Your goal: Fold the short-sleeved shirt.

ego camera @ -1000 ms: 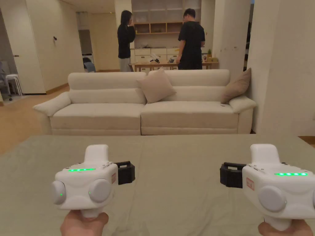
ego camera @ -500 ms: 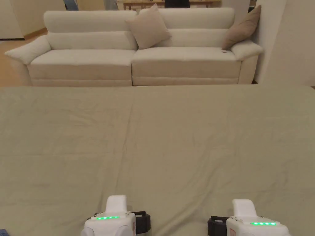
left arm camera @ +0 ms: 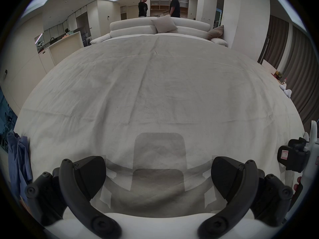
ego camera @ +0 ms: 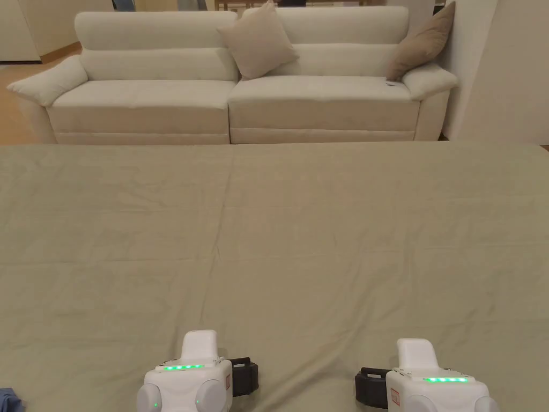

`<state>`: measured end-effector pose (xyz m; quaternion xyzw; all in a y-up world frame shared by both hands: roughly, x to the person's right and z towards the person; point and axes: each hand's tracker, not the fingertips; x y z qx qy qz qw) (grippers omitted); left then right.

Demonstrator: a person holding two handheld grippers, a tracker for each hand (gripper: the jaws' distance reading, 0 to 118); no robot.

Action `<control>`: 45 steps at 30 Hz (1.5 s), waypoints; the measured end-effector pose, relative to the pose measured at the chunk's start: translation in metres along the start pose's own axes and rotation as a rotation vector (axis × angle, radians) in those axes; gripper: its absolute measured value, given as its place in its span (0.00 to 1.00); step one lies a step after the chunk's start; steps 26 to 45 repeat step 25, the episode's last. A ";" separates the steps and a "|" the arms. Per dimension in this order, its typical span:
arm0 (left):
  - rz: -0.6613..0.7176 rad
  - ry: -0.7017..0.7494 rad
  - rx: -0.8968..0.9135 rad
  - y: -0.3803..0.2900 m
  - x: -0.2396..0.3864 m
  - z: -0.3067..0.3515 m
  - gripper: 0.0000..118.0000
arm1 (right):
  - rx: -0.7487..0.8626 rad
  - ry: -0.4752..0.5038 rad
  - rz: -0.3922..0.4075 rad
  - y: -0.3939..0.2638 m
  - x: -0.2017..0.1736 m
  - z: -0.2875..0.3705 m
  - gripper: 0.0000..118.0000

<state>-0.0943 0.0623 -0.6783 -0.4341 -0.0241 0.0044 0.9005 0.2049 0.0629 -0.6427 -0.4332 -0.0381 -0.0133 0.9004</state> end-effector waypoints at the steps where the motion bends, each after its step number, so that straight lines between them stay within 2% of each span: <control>1: 0.001 -0.001 -0.003 0.000 0.000 0.000 1.00 | 0.002 -0.001 0.001 -0.001 0.001 0.001 1.00; 45: 0.000 0.000 0.000 0.000 0.000 0.005 1.00 | -0.006 0.010 -0.002 0.003 0.005 -0.002 1.00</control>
